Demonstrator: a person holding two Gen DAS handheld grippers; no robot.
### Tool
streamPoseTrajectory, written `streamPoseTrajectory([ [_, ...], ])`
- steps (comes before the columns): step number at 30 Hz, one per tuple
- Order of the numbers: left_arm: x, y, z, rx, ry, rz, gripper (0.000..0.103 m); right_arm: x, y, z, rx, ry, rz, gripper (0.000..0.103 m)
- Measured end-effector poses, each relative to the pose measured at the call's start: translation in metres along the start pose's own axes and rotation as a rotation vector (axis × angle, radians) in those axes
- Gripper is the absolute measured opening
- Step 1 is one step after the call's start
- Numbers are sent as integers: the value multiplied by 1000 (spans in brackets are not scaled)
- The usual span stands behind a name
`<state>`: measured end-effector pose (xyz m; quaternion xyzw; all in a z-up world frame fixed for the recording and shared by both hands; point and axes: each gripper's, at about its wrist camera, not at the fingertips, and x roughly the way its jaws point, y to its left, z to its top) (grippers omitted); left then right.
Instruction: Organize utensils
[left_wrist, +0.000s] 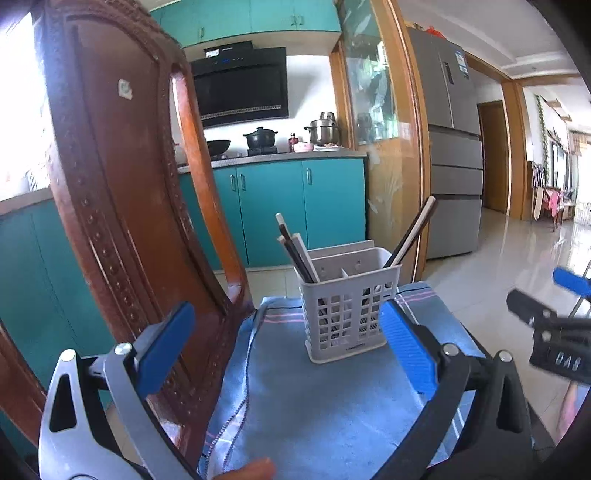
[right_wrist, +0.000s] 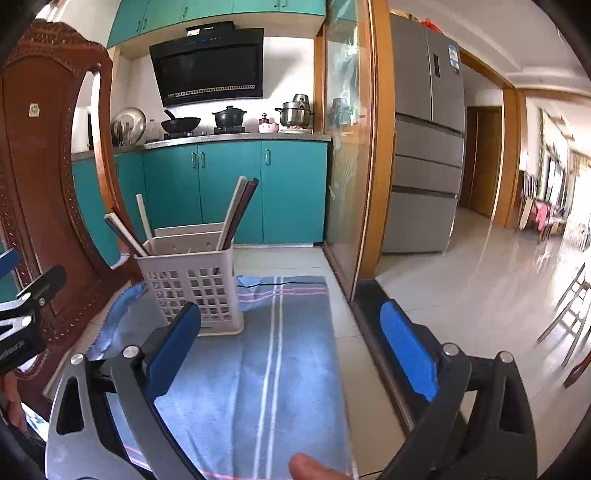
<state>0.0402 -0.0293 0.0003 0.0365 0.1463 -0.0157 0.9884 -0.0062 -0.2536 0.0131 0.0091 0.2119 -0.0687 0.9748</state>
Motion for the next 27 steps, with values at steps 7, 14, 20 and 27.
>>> streamPoseTrajectory([
  [7, 2, 0, -1, -20, 33, -9, 100, -7, 17, 0, -43, -28, 8, 96],
  [14, 0, -5, -3, 10, 34, -6, 100, -7, 27, -1, -76, -34, 10, 96],
  [20, -2, -7, -4, 19, 34, -10, 100, -7, 26, -2, -75, -33, 13, 96],
  [27, -3, -11, -7, 28, 35, -16, 100, -8, 28, -2, -62, -36, 8, 96],
])
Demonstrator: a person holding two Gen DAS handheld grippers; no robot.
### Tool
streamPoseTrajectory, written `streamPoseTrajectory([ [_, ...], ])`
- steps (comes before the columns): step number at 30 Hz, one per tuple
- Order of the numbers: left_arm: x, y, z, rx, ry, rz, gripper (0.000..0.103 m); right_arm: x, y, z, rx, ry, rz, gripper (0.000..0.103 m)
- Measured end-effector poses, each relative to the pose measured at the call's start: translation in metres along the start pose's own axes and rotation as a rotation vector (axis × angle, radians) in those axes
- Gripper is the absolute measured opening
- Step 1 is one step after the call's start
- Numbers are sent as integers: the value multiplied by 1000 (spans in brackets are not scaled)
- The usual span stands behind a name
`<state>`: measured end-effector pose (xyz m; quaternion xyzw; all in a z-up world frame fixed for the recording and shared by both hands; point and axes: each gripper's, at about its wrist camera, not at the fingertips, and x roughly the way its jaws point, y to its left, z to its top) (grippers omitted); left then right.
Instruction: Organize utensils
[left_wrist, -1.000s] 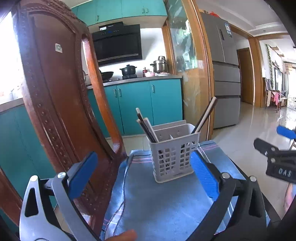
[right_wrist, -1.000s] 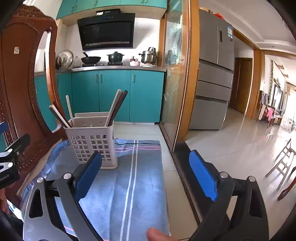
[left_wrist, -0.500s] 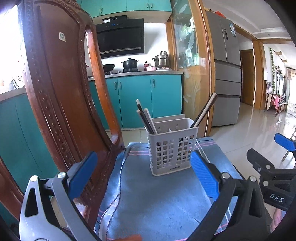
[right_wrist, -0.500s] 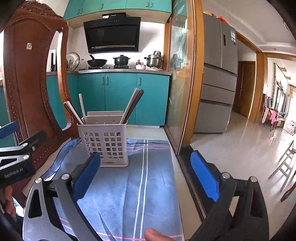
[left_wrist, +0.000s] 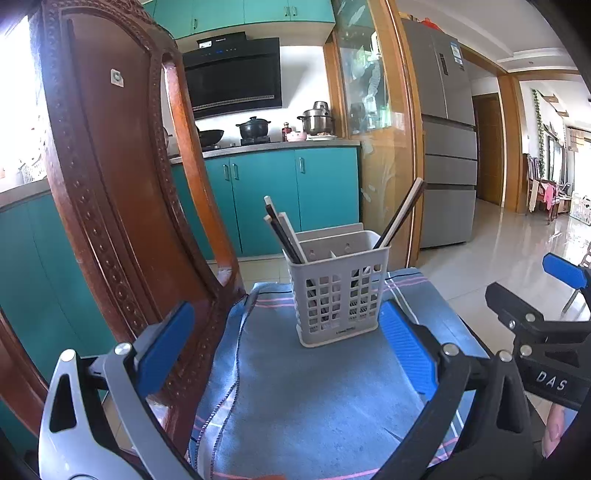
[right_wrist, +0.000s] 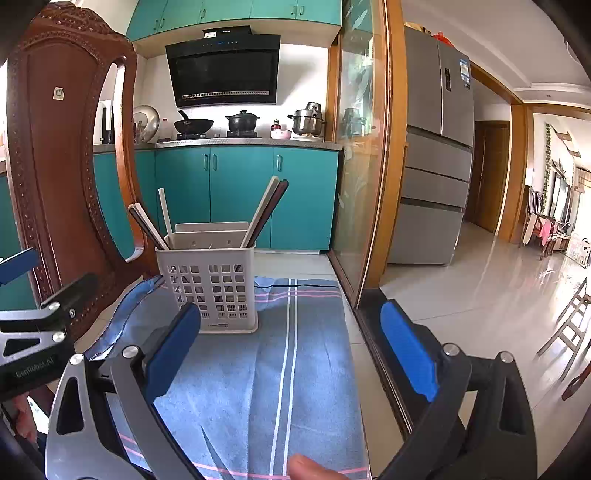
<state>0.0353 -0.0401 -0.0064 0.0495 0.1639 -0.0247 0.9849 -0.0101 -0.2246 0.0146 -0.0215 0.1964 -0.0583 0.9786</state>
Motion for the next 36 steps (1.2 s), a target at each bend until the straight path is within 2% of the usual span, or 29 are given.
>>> streamPoseTrajectory([
  [36, -1, -1, -5, -2, 3, 25, 100, 5, 6, -1, -4, 5, 10, 96],
])
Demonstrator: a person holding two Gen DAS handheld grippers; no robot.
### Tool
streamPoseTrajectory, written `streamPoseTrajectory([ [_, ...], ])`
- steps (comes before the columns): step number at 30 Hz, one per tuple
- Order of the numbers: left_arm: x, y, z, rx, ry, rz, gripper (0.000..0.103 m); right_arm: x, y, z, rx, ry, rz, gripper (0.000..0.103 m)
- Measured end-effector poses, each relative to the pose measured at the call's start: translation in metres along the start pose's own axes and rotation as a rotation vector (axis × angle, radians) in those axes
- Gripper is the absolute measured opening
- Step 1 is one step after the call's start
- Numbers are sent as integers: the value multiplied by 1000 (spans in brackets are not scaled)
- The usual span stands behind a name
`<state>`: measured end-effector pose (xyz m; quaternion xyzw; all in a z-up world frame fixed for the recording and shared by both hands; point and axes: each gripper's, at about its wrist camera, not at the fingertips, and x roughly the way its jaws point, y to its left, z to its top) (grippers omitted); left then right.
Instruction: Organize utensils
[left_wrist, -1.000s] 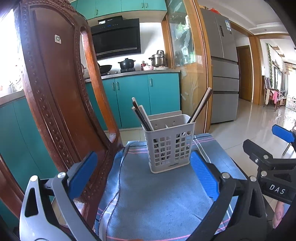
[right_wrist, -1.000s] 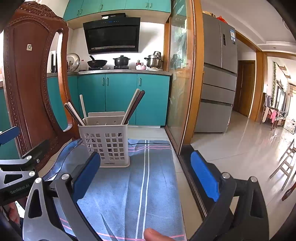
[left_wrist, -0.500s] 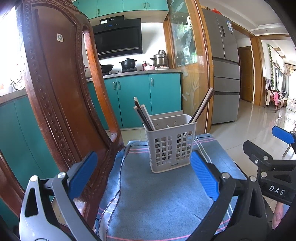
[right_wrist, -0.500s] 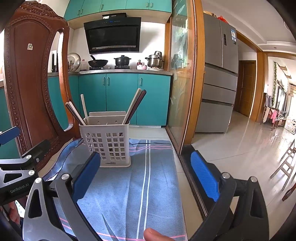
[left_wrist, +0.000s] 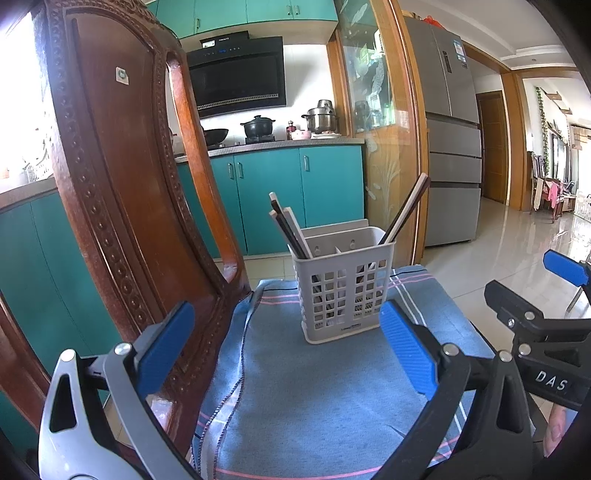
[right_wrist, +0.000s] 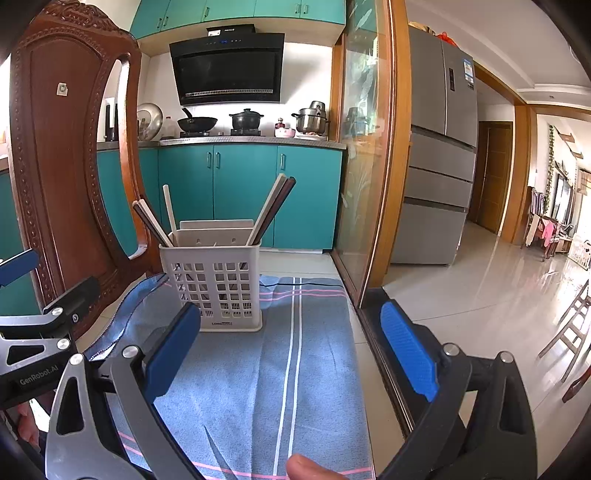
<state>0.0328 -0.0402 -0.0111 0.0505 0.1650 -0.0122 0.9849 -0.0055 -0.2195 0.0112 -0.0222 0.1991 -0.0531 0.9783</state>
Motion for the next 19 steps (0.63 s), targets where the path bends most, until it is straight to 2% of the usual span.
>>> streamPoseTrajectory([
  [8, -2, 0, 0, 1, -5, 17, 100, 1, 0, -1, 0, 0, 0, 96],
  [19, 2, 4, 0, -19, 27, -7, 100, 2, -1, -1, -6, 2, 6, 96],
])
